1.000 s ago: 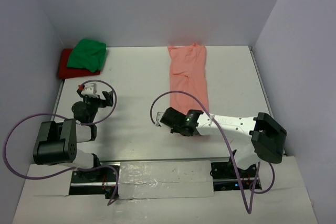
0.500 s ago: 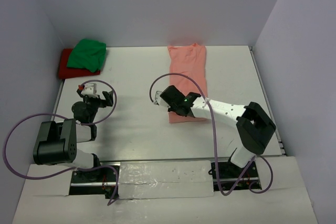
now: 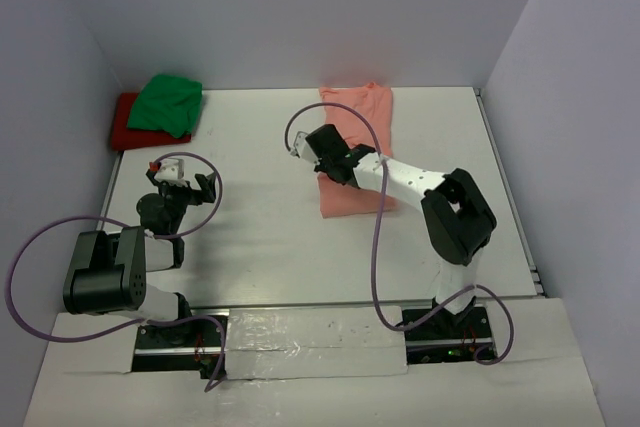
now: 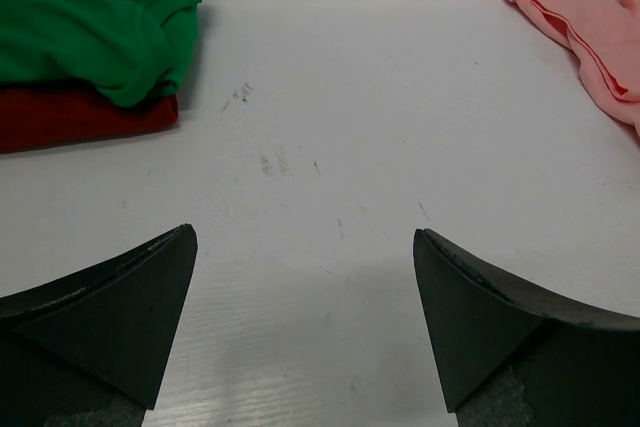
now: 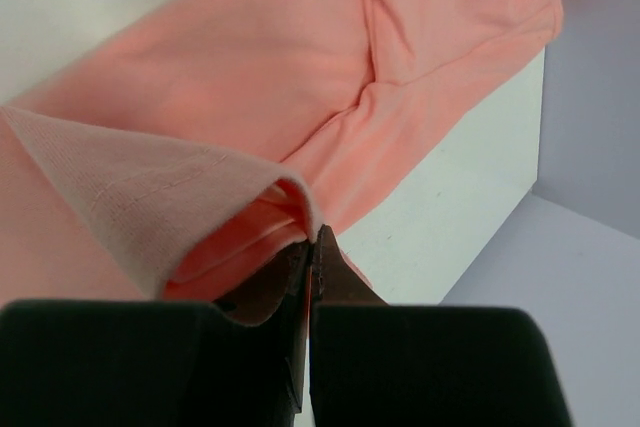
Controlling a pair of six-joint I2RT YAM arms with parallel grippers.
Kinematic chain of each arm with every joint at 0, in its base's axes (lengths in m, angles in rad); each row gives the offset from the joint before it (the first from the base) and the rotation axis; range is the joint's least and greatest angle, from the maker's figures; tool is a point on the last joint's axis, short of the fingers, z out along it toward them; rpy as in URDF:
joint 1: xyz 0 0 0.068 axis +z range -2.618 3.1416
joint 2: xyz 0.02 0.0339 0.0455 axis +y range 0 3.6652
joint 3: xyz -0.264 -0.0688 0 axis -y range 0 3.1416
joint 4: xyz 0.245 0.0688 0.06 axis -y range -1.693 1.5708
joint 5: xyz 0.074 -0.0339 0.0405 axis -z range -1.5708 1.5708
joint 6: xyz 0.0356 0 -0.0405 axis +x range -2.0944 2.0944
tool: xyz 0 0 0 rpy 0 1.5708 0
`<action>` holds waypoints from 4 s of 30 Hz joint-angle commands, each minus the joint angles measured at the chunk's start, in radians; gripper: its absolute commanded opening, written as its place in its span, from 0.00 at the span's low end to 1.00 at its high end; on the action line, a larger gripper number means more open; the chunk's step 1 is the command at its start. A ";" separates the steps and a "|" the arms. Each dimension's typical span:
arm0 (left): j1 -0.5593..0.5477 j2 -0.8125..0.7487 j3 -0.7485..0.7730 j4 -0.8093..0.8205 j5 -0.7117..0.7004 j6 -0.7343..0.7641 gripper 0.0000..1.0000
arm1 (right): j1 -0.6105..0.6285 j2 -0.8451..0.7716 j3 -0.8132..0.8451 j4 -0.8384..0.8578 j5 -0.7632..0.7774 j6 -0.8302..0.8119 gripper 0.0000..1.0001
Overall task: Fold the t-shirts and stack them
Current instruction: Fold the tshirt
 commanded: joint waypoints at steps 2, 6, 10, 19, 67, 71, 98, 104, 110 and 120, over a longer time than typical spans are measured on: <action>0.004 0.006 -0.002 0.068 0.023 0.005 0.99 | -0.060 0.068 0.087 0.069 0.004 -0.017 0.00; 0.004 0.006 -0.002 0.070 0.023 0.005 0.99 | -0.100 0.138 0.139 0.079 0.003 -0.021 0.00; 0.005 0.006 -0.002 0.068 0.023 0.005 0.99 | -0.126 0.183 0.180 0.085 -0.005 -0.023 0.00; 0.004 0.006 -0.002 0.067 0.023 0.005 0.99 | -0.157 0.313 0.317 0.088 -0.028 -0.006 0.00; 0.005 0.005 -0.002 0.068 0.023 0.005 0.99 | 0.084 -0.223 -0.559 0.215 0.053 -0.047 0.65; 0.005 0.006 -0.002 0.068 0.025 0.004 0.99 | 0.096 -0.191 -0.553 0.243 0.047 -0.046 0.65; 0.005 0.006 -0.002 0.068 0.023 0.005 0.99 | 0.085 0.129 -0.446 0.610 0.211 -0.190 0.00; 0.004 0.006 -0.002 0.068 0.025 0.005 0.99 | 0.099 0.081 -0.422 0.436 0.148 -0.097 0.00; 0.005 0.006 -0.002 0.068 0.025 0.005 0.99 | 0.223 -0.042 -0.441 0.170 0.069 0.049 0.00; 0.005 0.006 -0.002 0.068 0.023 0.005 0.99 | 0.551 -0.241 -0.355 -0.377 -0.221 0.328 0.00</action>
